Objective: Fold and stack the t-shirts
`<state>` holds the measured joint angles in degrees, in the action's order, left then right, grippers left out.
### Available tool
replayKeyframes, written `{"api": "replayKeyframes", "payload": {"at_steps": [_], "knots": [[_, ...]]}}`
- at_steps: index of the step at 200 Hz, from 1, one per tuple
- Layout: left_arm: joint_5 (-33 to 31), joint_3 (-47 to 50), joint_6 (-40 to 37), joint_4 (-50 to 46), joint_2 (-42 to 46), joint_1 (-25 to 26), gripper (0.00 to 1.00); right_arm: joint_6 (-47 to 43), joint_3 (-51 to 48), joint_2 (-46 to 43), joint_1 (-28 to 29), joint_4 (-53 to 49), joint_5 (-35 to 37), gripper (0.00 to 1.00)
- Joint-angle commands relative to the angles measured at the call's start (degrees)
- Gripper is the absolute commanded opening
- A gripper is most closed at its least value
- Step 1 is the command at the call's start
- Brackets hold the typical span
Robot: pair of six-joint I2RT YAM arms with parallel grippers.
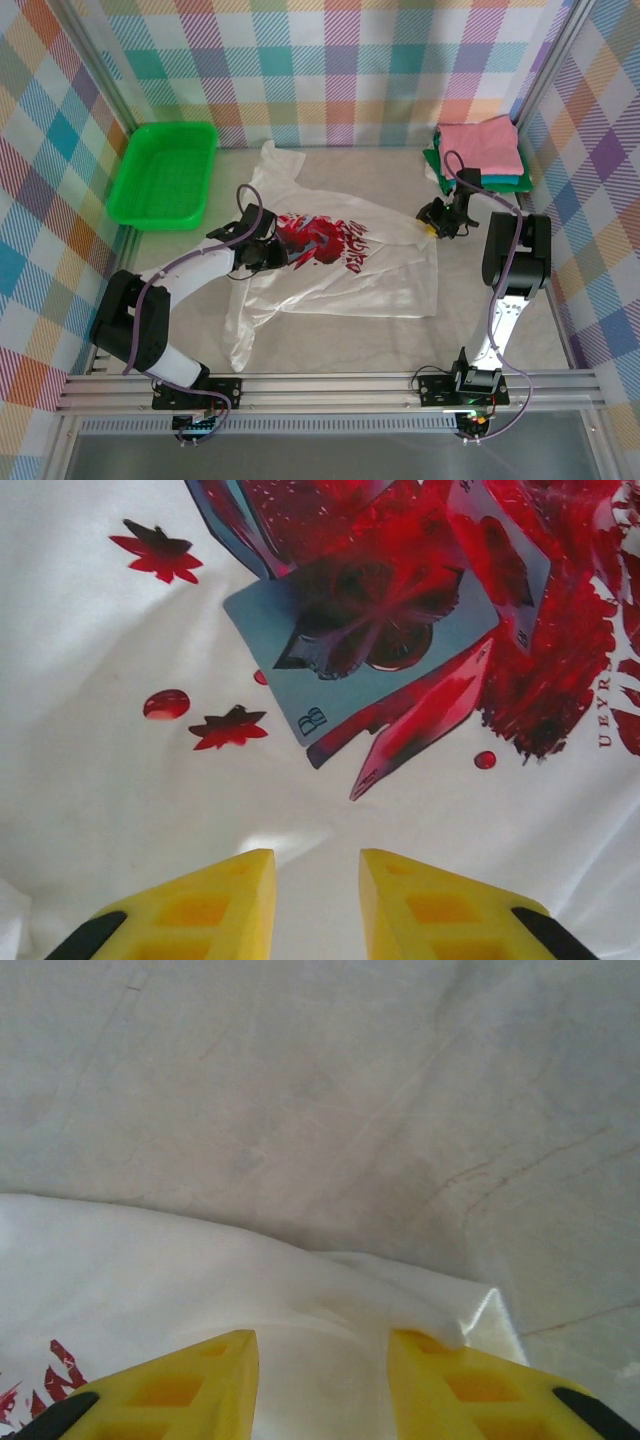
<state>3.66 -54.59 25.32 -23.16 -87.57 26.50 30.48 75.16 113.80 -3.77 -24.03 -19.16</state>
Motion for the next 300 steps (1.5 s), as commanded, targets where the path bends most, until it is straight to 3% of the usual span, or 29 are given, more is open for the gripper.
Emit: {"api": "replayKeyframes", "payload": {"at_steps": [1,75,149,213,268,300], "knots": [[-3.01,0.28,-1.09,1.29,-1.58,0.56,0.28,0.28,-2.75,-5.56,-0.14,1.14,-1.35,0.4],[-5.09,1.17,-0.09,1.46,-2.08,0.31,0.27,0.24,-17.69,-18.89,-0.68,1.28,1.31,0.38],[-4.98,2.84,0.43,2.35,-1.99,0.3,0.27,-2.03,-21.56,-14.82,-0.71,5.75,-1.09,0.35],[-5.07,2.38,0.34,2.11,-2.8,0.3,0.27,-3.27,-23.71,-12.78,0.05,8.87,-4.56,0.41],[-5.14,2.1,0.6,2.15,-3.57,0.31,0.27,-2.91,-24.12,-15.09,0.96,7.91,-3.22,0.29],[-5.37,2.08,0.49,1.82,-3.9,0.31,0.27,-2.88,-23.49,-17.29,0.97,4.32,-0.84,0.4]]}}
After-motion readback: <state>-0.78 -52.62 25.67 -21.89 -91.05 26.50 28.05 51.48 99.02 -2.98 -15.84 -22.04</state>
